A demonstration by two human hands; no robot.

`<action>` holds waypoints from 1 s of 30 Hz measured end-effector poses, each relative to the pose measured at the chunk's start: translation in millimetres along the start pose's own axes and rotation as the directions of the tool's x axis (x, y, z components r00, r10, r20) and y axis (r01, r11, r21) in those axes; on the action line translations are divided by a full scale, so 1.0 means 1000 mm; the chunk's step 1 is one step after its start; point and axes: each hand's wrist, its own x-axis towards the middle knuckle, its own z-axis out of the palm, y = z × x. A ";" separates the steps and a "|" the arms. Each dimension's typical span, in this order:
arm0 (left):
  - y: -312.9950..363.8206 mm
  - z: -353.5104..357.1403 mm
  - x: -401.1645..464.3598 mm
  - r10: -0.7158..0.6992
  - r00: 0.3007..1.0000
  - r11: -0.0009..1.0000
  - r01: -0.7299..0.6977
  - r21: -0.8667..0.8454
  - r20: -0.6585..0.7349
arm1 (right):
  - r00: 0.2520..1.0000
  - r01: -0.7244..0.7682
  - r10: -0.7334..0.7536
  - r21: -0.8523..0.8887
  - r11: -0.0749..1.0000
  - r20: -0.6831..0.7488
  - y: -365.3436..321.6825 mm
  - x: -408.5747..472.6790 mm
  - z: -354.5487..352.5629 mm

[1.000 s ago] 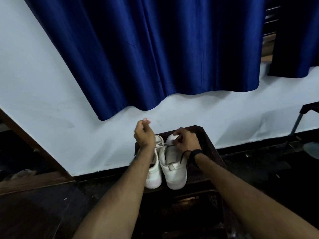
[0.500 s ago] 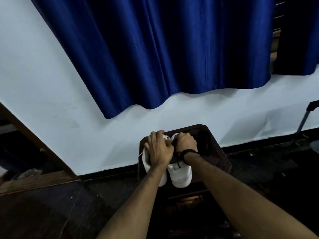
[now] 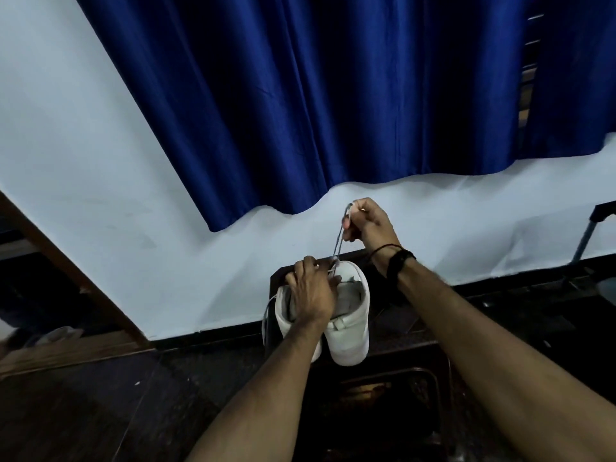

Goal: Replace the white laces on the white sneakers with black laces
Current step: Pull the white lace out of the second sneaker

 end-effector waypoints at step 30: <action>0.007 -0.002 -0.010 -0.001 0.987 1.000 -0.001 -0.014 -0.159 | 0.998 0.040 -0.052 -0.354 0.934 -0.027 0.010 0.015 -0.001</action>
